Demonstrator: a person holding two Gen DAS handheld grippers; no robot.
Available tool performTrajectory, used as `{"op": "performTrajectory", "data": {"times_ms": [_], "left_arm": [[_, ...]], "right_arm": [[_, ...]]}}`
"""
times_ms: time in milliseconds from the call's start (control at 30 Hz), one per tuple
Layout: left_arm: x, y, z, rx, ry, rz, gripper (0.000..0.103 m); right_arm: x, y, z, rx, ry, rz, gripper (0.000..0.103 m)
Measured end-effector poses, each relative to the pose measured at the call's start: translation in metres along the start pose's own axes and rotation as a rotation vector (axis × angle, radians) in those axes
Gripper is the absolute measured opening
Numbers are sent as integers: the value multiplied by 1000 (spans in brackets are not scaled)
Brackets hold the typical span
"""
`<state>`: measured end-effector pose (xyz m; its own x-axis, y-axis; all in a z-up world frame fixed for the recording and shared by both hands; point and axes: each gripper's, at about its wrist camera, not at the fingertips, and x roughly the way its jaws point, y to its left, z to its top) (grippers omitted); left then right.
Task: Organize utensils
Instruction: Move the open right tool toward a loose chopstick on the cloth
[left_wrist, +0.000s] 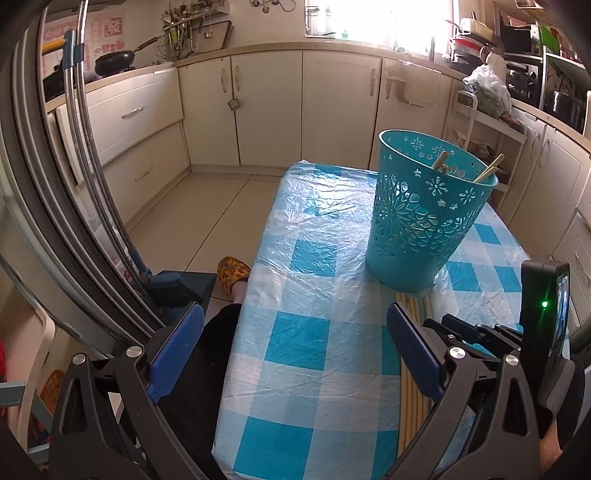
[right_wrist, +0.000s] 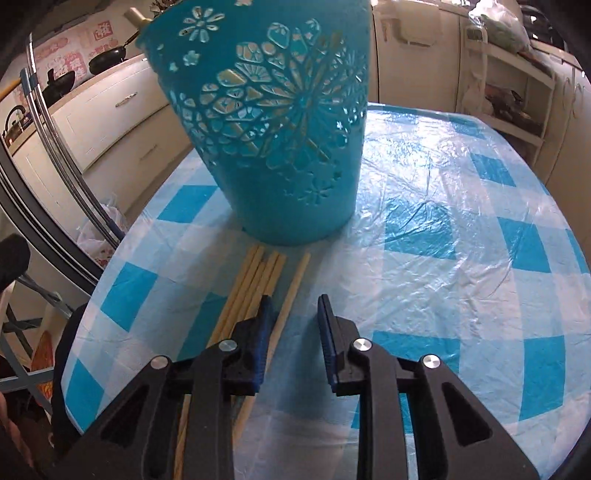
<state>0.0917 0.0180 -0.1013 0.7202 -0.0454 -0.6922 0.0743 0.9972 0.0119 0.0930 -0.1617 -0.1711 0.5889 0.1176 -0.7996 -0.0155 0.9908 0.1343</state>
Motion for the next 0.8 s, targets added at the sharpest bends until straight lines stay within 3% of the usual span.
{"op": "performTrajectory", "data": {"times_ms": [400,633,800], "left_arm": [[11,-7,-3,34,39,-11,95],[51,-28,-13,111,150,-54,95],[71,-46,-13,148,183,-58,95]], "right_arm": [[-7,-9,-7,-80,20,-68,19],[-17,-47,-6,-12,17,-86,19],[-19,-59,-9,31,-13,-51,19]]}}
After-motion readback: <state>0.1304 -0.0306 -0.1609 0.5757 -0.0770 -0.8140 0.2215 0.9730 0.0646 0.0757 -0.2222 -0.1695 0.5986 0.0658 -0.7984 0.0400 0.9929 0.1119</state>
